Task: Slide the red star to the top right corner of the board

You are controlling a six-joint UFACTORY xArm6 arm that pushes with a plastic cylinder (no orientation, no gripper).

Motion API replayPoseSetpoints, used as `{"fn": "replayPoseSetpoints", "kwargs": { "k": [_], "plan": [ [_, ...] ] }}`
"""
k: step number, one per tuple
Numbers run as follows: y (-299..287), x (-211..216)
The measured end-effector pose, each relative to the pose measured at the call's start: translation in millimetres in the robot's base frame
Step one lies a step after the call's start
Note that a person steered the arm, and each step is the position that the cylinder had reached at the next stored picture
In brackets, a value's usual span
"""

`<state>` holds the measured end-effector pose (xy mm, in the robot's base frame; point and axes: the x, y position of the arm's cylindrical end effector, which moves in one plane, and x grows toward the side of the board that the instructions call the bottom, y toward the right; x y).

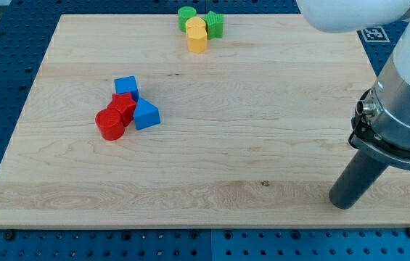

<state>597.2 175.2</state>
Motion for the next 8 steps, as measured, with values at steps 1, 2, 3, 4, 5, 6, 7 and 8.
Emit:
{"fn": "replayPoseSetpoints", "kwargs": {
  "k": [1,2,3,4,5,6,7,8],
  "plan": [
    [-32,-4],
    [-135,-25],
    [-205,-61],
    [-206,-61],
    [-256,-53],
    [-295,-53],
    [-318,-73],
    [-364,-112]
  ]
}}
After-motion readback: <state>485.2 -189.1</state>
